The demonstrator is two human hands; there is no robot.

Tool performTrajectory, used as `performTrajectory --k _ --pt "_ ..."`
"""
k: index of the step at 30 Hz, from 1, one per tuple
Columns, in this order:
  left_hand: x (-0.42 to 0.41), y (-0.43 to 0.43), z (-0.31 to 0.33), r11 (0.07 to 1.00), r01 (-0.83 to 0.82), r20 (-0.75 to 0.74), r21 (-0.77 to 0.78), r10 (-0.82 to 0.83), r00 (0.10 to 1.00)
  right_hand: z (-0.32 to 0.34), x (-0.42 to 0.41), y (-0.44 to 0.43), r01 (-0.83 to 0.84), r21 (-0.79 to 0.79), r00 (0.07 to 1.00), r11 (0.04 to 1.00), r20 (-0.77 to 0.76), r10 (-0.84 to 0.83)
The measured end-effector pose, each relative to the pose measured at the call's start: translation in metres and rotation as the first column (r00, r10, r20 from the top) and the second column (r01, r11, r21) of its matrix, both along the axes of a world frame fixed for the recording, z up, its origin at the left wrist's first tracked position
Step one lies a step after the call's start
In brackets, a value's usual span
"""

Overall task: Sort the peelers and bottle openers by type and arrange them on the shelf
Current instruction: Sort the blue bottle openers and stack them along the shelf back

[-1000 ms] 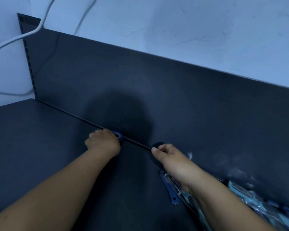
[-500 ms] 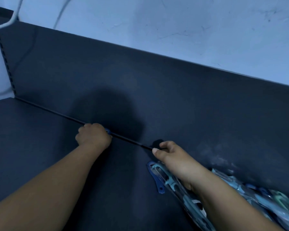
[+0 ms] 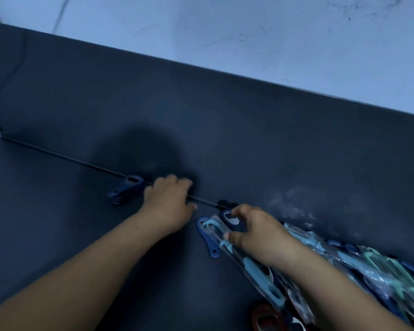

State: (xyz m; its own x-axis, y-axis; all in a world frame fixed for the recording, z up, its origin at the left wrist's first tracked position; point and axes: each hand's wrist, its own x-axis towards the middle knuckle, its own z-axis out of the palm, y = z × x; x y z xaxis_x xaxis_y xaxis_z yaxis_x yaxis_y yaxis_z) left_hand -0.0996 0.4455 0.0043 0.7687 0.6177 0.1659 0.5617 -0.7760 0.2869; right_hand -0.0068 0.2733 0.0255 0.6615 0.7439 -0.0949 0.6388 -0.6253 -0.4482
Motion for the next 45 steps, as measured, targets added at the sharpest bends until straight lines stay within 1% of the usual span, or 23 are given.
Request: performTrajectory --k 2,4,8,11,13,17,20,23,24,25,26,28,29,30,33,34,36,38,39,41,42,43,45 --pt "0.002 -0.017 -0.002 0.985 0.119 -0.047 -0.127 -0.126 0.991 0.001 -0.003 -0.007 -0.008 -0.025 1.0 1.0 0.025 0.008" --pt "0.004 -0.029 -0.007 0.965 0.157 -0.087 -0.211 -0.179 0.98 0.001 -0.006 -0.016 -0.015 -0.044 0.999 0.999 0.046 0.017" --pt "0.002 -0.037 -0.015 0.938 0.147 -0.083 -0.314 -0.181 0.98 -0.003 -0.013 -0.03 -0.018 -0.112 0.99 0.994 0.136 0.034" --pt "0.003 -0.041 -0.018 0.933 0.136 -0.065 -0.333 -0.166 0.984 -0.011 -0.017 -0.036 -0.022 -0.164 0.978 0.986 0.201 0.055" --pt "0.004 -0.046 -0.016 0.933 0.129 -0.047 -0.336 -0.153 0.987 -0.017 -0.018 -0.039 -0.023 -0.148 0.971 0.989 0.231 0.057" --pt "0.004 -0.06 -0.01 0.928 0.13 0.054 -0.348 -0.119 0.991 -0.024 -0.016 -0.043 0.006 -0.005 0.973 1.0 0.229 -0.004" --pt "0.003 -0.071 -0.004 0.919 0.145 0.241 -0.366 -0.057 0.969 -0.021 -0.014 -0.049 0.069 0.162 0.986 0.984 0.141 -0.093" --pt "0.002 -0.087 0.008 0.887 0.124 0.456 -0.445 0.105 0.884 -0.016 -0.01 -0.056 0.138 0.356 0.984 0.924 0.057 -0.169" --pt "0.002 -0.095 0.012 0.851 0.144 0.517 -0.504 0.164 0.84 -0.015 -0.009 -0.059 0.148 0.408 0.983 0.901 0.039 -0.179" --pt "0.003 -0.103 0.017 0.781 0.2 0.554 -0.591 0.213 0.805 -0.013 -0.009 -0.061 0.146 0.45 0.983 0.881 0.033 -0.18" --pt "0.004 -0.113 0.021 0.663 0.272 0.547 -0.697 0.248 0.799 -0.012 -0.009 -0.062 0.137 0.48 0.984 0.867 0.032 -0.173" --pt "0.009 -0.133 0.024 0.337 0.369 0.466 -0.866 0.281 0.839 -0.009 -0.012 -0.065 0.098 0.504 0.992 0.858 0.015 -0.123" --pt "0.012 -0.14 0.022 0.213 0.372 0.423 -0.903 0.296 0.856 -0.009 -0.013 -0.067 0.073 0.498 0.997 0.864 -0.004 -0.082" --pt "0.015 -0.146 0.02 0.158 0.367 0.399 -0.917 0.313 0.862 -0.008 -0.015 -0.07 0.051 0.489 0.999 0.871 -0.03 -0.041" --pt "0.022 -0.152 0.014 0.136 0.344 0.37 -0.929 0.348 0.862 -0.004 -0.004 -0.085 0.064 0.526 0.989 0.848 -0.15 0.018" --pt "0.023 -0.152 0.013 0.122 0.331 0.352 -0.936 0.347 0.869 -0.002 0.005 -0.092 0.1 0.535 0.989 0.839 -0.144 -0.026" --pt "0.023 -0.153 0.013 0.081 0.302 0.311 -0.95 0.339 0.888 -0.003 0.034 -0.112 0.177 0.504 0.979 0.846 0.001 -0.206" --pt "0.024 -0.155 0.014 0.035 0.286 0.281 -0.958 0.33 0.901 -0.006 0.061 -0.133 0.291 0.349 0.916 0.891 0.168 -0.365" --pt "0.025 -0.158 0.014 0.013 0.282 0.271 -0.959 0.323 0.907 -0.01 0.071 -0.143 0.346 0.228 0.89 0.91 0.227 -0.395" --pt "0.027 -0.163 0.015 -0.019 0.278 0.257 -0.96 0.322 0.911 -0.016 0.083 -0.156 0.405 0.009 0.878 0.914 0.277 -0.391" --pt "0.028 -0.165 0.015 -0.027 0.273 0.249 -0.962 0.325 0.912 -0.018 0.084 -0.158 0.413 -0.059 0.877 0.909 0.295 -0.379" --pt "0.03 -0.167 0.014 -0.03 0.267 0.242 -0.963 0.328 0.913 -0.02 0.085 -0.16 0.414 -0.089 0.878 0.906 0.303 -0.372" --pt "0.034 -0.171 0.013 -0.039 0.26 0.232 -0.965 0.34 0.911 -0.024 0.085 -0.162 0.403 -0.068 0.875 0.913 0.321 -0.362"
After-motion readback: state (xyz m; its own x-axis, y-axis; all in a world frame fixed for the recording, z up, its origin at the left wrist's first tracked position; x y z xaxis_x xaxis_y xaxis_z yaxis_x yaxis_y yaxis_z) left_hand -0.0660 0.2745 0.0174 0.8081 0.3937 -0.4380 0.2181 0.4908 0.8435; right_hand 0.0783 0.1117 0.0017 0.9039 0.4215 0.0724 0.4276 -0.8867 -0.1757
